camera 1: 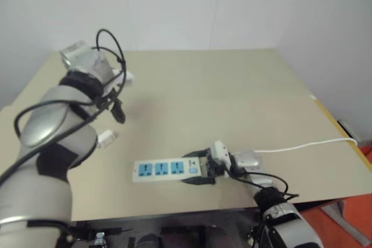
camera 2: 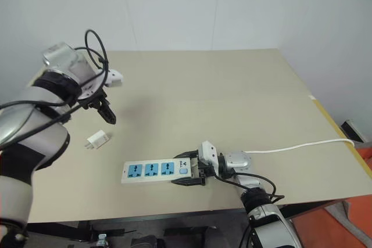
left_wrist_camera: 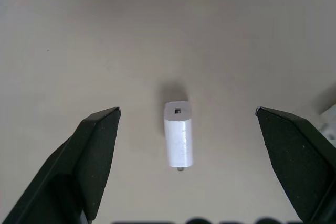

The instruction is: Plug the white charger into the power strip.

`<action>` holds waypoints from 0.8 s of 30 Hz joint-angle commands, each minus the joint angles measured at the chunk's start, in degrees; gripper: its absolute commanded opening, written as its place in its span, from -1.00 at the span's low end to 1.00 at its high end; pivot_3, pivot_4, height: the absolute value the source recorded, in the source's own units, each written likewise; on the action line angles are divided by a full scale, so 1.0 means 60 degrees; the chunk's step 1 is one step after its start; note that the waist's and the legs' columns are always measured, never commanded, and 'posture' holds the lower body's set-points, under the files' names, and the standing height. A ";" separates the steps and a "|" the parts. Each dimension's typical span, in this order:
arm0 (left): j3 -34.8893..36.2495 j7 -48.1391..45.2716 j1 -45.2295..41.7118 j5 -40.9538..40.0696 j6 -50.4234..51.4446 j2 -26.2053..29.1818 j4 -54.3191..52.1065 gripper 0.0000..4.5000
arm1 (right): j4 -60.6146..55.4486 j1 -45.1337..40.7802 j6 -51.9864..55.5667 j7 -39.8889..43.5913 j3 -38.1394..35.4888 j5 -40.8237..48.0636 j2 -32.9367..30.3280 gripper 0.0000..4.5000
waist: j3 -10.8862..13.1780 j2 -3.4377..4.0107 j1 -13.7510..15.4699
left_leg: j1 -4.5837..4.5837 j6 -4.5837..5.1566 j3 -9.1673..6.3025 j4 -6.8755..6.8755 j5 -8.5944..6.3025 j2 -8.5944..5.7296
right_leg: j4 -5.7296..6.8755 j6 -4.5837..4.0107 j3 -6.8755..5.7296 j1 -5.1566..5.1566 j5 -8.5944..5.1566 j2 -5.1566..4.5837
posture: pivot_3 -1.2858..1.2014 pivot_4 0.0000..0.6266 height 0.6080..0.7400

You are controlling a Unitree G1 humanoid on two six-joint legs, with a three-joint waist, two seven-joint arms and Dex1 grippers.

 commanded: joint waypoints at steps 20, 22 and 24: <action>0.1235 -0.0433 0.0590 0.2092 -0.0975 -0.0194 0.0619 1.00 | 0.1013 -0.0722 -0.0554 -0.0361 -0.0088 -0.0098 0.0183 0.52 | 0.0014 -0.0024 -0.0020 | -0.0015 0.0001 -0.0004 0.0030 -0.0001 0.0000 | 0.0020 0.0004 -0.0001 -0.0008 0.0008 -0.0002 | 0.03 -0.52 1.00; 0.1285 -0.0495 0.0676 0.2213 -0.0977 -0.0166 0.0630 1.00 | 0.1123 -0.0777 -0.0585 -0.0327 -0.0082 -0.0094 0.0211 0.52 | 0.0014 -0.0024 -0.0017 | -0.0017 0.0001 -0.0004 0.0032 -0.0001 0.0000 | 0.0020 0.0005 0.0000 -0.0009 0.0009 -0.0002 | 0.03 -0.52 1.00; 0.1321 -0.0569 0.0776 0.2308 -0.0963 -0.0142 0.0609 1.00 | 0.1235 -0.0853 -0.0624 -0.0311 -0.0078 -0.0095 0.0253 0.52 | 0.0014 -0.0024 -0.0020 | -0.0017 0.0001 -0.0004 0.0035 -0.0001 0.0000 | 0.0022 0.0005 -0.0001 -0.0008 0.0009 -0.0002 | 0.03 -0.52 1.00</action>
